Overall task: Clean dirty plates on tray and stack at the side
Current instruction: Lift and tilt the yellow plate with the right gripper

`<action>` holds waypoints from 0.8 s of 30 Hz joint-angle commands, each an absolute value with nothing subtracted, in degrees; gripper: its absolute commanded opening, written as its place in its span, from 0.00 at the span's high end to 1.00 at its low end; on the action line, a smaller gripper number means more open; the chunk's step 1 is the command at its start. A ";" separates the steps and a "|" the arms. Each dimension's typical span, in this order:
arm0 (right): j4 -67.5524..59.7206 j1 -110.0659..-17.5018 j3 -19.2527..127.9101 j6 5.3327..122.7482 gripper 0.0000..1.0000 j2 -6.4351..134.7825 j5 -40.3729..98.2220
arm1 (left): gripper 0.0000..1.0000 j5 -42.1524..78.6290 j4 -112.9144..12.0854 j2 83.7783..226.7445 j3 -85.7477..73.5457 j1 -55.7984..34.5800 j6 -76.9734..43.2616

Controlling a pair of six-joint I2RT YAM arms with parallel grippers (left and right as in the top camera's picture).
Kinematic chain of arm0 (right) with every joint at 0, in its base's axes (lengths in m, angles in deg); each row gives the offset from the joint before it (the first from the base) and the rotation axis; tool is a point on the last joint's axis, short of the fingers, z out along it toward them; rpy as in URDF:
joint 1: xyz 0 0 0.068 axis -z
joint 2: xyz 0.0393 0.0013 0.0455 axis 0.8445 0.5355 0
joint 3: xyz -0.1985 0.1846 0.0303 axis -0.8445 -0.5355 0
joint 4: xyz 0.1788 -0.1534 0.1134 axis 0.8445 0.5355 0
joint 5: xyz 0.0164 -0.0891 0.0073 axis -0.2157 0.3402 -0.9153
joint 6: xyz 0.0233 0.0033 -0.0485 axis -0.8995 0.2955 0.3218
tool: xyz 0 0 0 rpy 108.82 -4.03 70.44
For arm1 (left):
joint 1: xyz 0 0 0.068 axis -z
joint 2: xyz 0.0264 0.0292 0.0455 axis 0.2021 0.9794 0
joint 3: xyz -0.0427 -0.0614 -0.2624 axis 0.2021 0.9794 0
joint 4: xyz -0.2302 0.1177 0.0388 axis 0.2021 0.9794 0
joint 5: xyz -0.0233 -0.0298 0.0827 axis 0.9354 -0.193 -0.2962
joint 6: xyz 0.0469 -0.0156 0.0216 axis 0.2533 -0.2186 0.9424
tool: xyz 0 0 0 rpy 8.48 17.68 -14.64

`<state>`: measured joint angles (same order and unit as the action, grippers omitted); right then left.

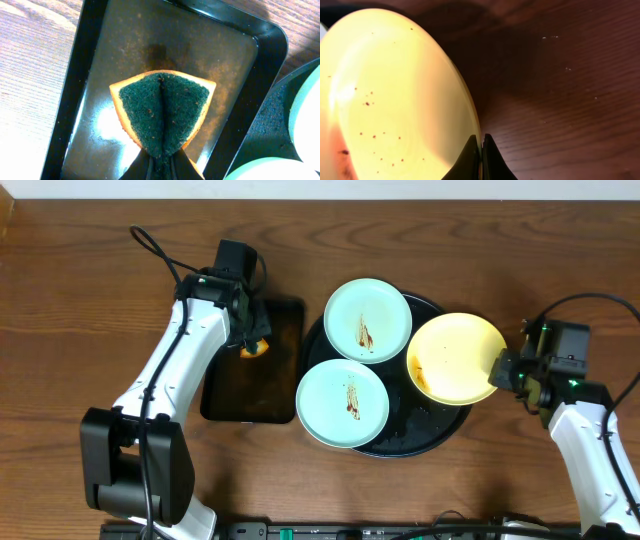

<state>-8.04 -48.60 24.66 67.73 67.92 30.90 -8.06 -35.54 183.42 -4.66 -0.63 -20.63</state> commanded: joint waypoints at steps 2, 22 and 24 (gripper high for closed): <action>-8.10 -48.21 25.66 69.55 0.99 67.55 26.16 | 0.93 -8.36 -35.39 182.55 -4.90 -0.72 -20.10; -4.67 -46.70 25.66 70.64 0.99 67.55 30.60 | 0.93 -8.36 -35.39 182.55 -4.90 -0.72 -20.12; -4.63 -46.11 25.66 69.05 0.99 67.55 34.84 | 0.93 -8.36 -35.39 182.55 -4.90 -0.72 -20.10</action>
